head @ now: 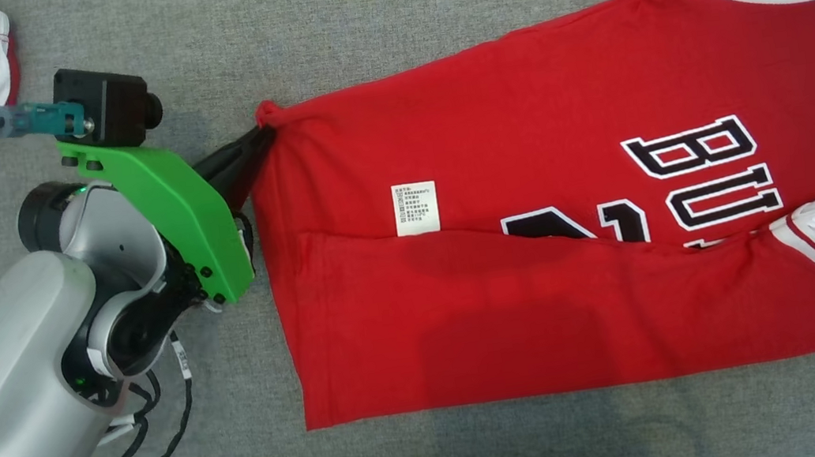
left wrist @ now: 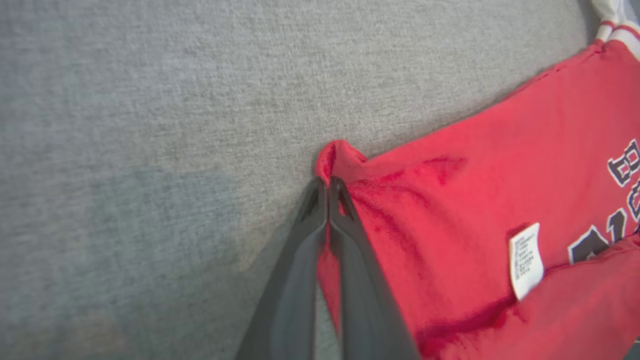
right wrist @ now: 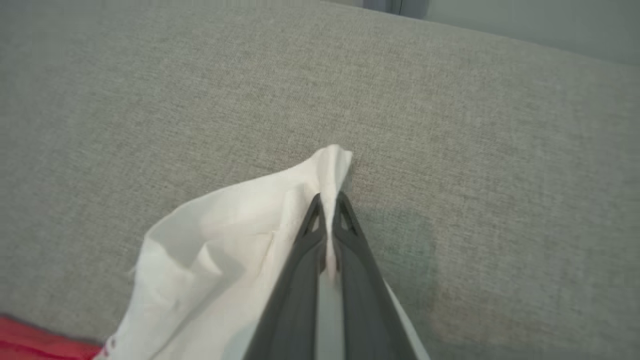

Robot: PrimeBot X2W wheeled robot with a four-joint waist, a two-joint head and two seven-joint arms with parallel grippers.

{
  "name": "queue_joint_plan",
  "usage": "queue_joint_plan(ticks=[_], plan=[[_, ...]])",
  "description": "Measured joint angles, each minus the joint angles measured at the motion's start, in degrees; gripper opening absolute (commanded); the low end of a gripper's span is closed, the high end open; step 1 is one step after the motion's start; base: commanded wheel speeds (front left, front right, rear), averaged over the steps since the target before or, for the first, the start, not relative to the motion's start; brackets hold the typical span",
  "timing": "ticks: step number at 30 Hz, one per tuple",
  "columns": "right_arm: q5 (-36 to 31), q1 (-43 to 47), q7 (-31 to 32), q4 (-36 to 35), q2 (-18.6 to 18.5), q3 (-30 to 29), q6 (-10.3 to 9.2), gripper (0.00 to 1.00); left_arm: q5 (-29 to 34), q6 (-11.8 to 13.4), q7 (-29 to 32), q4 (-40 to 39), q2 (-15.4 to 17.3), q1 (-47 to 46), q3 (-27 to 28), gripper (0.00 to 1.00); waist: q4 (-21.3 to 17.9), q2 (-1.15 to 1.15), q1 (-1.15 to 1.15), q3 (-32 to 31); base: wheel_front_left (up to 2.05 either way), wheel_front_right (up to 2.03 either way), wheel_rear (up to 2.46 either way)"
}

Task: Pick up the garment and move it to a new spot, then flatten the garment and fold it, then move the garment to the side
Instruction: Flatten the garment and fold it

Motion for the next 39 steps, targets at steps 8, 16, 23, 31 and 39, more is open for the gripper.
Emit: queue_joint_plan(ticks=[8,16,23,31,39], plan=[[6.31,1.8,-4.98,-2.23,-3.32,0.18,0.0,0.0,-1.54,-1.52,-2.41,-1.36,-1.08,3.31,0.15,0.0,-0.96,0.0,0.0,-2.28,0.0,0.0,0.0],[10.37,7.31,-12.74,-7.21,-5.86,0.55,0.0,0.0,0.93,0.7,-9.47,-3.39,0.93,6.15,2.57,0.0,-2.21,0.0,0.0,-5.63,0.0,0.0,0.0],[14.28,16.39,-20.03,-12.35,-8.73,-1.63,0.0,0.0,2.57,1.7,-13.17,-4.83,2.58,10.35,2.18,0.0,-2.93,0.0,-0.01,-9.37,0.0,0.0,0.0],[17.91,33.61,-25.7,-21.24,-11.57,-8.78,-0.01,0.0,4.63,3.3,-18.16,-8.86,4.2,15.59,2.05,0.0,-3.88,0.0,-0.01,-12.71,0.0,0.0,0.0],[18.18,52.62,-29.25,-28.87,-6.8,-15.35,-0.01,0.0,4.03,6.25,-25.81,-12.1,4.39,25.75,2.31,0.0,-5.91,0.0,-0.01,-14.98,0.0,0.0,0.0]])
